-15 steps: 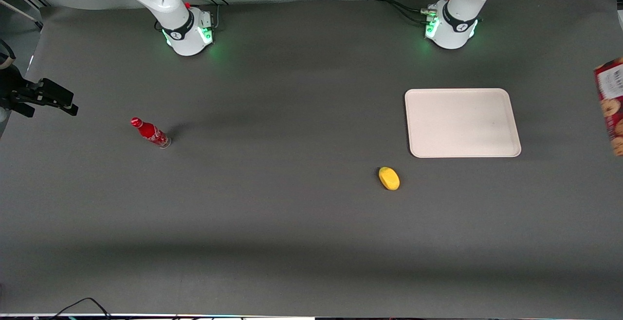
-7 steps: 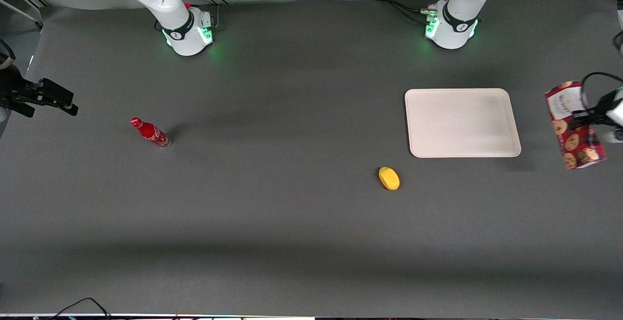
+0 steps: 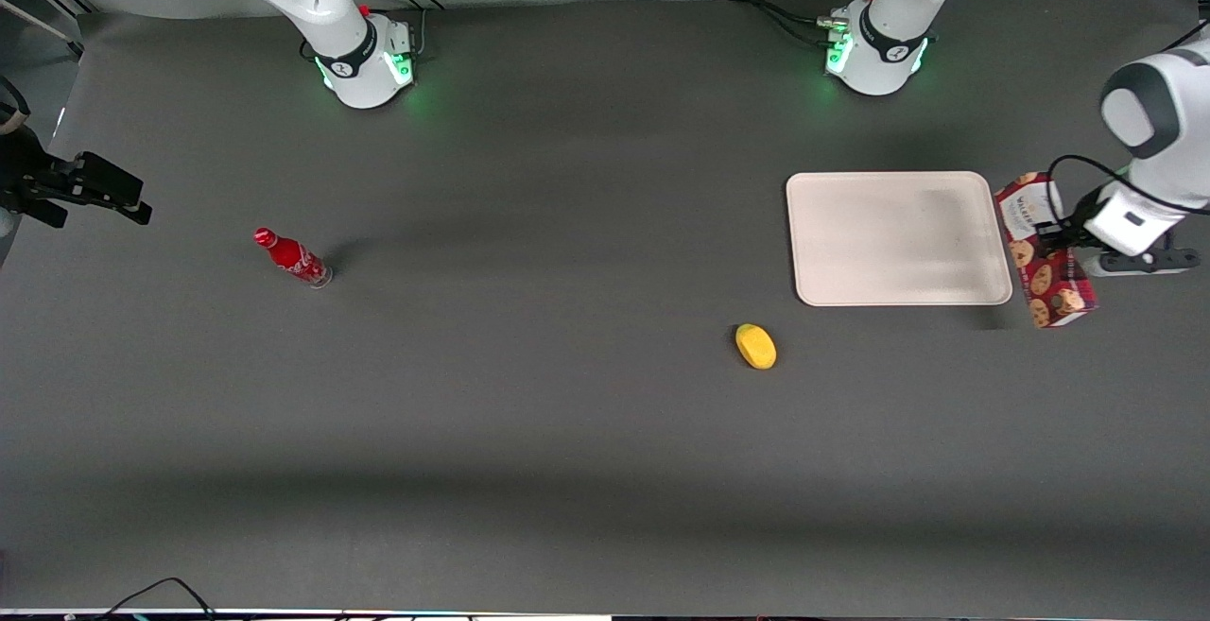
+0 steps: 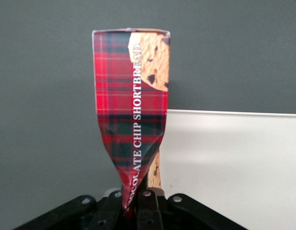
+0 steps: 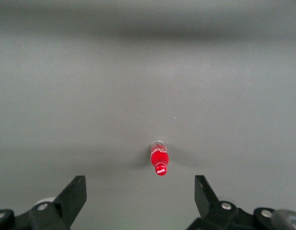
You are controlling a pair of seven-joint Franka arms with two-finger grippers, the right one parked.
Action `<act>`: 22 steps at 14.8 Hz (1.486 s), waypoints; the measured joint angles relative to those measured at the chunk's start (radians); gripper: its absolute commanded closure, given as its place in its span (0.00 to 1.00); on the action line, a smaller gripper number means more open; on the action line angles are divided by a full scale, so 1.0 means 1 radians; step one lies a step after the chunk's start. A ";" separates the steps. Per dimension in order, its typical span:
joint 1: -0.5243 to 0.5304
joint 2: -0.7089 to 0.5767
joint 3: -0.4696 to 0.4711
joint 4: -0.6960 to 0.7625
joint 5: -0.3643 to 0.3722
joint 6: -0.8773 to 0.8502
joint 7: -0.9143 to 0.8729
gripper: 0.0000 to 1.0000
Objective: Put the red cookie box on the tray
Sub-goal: 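Carry the cookie box over the white tray with the left gripper, then lower the box onto the tray and open the left gripper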
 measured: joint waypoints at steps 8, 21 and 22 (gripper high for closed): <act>-0.006 0.038 -0.001 -0.184 -0.003 0.216 -0.003 1.00; -0.008 0.048 -0.001 -0.232 -0.003 0.222 -0.003 0.00; -0.008 0.048 -0.001 -0.232 -0.003 0.221 -0.003 0.00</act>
